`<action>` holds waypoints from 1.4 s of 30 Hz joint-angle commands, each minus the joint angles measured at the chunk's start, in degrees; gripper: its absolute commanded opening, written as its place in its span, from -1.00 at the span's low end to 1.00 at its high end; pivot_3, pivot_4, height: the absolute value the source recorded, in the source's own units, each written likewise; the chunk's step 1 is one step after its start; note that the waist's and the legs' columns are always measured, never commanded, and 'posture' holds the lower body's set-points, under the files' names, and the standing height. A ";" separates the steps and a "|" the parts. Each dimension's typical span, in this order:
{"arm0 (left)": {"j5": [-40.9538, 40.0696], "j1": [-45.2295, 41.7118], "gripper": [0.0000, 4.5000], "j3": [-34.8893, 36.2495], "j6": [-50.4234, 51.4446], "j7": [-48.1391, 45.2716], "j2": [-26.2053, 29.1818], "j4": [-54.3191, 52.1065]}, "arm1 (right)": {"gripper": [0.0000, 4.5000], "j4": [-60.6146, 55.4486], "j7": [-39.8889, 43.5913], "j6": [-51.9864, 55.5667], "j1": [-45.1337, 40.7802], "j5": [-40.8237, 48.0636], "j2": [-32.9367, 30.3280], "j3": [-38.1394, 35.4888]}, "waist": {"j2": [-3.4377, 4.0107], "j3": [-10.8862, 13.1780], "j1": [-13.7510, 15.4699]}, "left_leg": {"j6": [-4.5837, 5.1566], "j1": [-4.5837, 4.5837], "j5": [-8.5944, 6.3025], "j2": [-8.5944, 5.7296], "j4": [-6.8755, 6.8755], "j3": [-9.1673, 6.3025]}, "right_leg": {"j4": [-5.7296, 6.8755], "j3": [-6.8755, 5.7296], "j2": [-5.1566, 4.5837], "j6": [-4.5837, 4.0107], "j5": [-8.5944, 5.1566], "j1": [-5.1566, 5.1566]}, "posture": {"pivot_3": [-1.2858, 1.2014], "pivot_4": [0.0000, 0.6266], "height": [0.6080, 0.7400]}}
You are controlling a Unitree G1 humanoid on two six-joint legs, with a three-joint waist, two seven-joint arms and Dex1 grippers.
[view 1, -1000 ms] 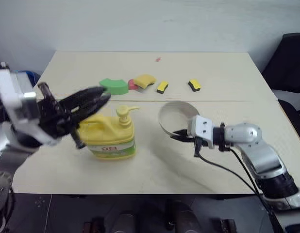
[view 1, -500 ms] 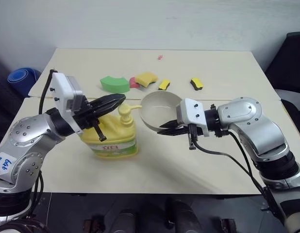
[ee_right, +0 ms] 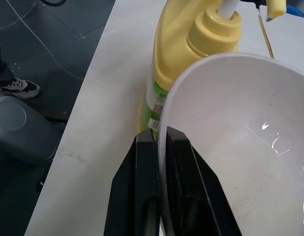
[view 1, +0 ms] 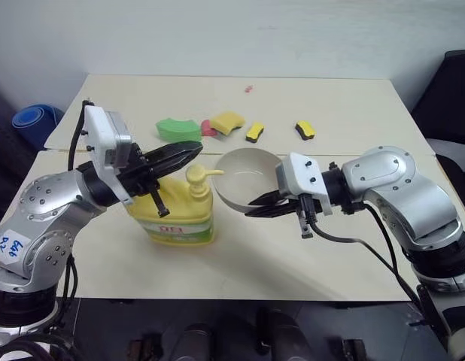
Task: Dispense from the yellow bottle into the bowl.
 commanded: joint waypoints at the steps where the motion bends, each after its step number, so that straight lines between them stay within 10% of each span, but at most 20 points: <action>1: -2.81 0.46 -0.99 2.30 1.49 -2.70 2.06 -2.90 | -1.00 -2.73 0.45 -0.32 -0.72 1.69 -1.37 -2.42 | 0.00 0.00 -0.10 | 0.00 0.00 0.00 0.01 0.00 0.01 | 0.00 0.00 0.00 0.00 0.00 -0.01 | 0.03 -0.52 1.00; 23: 1.41 1.44 -0.99 -5.48 13.93 -1.29 4.33 -1.78 | -1.00 -7.70 0.10 3.11 -0.39 4.94 -4.00 -2.73 | -0.08 0.05 0.08 | -0.01 0.42 0.01 -0.01 0.03 -0.10 | 0.00 0.04 -0.04 0.00 0.00 0.48 | 0.03 -0.52 1.00; 42: -9.09 -5.78 -0.99 5.91 12.70 -5.35 3.50 -0.18 | -1.00 -7.75 -0.48 1.45 2.54 5.10 -5.00 -3.53 | -0.26 0.18 0.25 | -0.06 0.15 0.03 0.00 0.01 -0.23 | -0.09 -0.11 -0.03 0.00 0.00 0.30 | 0.03 -0.52 1.00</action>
